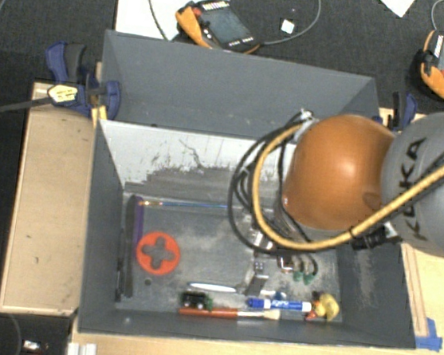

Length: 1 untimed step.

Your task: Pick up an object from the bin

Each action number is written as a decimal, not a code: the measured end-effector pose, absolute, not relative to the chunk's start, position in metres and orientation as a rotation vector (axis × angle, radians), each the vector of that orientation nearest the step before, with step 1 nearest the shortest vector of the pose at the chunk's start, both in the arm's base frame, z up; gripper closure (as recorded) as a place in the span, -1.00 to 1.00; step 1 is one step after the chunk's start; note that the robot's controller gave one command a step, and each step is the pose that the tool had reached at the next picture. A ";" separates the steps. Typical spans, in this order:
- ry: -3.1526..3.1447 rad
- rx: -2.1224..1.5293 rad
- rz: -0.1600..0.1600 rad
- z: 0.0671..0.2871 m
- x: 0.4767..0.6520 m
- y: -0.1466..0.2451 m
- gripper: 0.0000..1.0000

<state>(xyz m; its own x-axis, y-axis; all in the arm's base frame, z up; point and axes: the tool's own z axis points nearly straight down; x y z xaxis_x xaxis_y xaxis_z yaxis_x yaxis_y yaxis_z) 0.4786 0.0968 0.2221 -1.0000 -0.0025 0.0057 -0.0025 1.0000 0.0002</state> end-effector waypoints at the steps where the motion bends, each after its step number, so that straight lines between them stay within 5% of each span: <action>1: -3.144 -0.005 -0.002 0.225 0.480 0.096 -1.00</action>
Offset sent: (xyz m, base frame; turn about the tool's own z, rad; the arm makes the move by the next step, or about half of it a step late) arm -0.0016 0.0141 -0.1521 -0.1571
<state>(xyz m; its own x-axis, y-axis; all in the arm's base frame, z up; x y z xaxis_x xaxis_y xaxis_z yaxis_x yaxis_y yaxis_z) 0.4803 0.0963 0.2253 -1.0000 0.0029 -0.0021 0.0029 1.0000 0.0010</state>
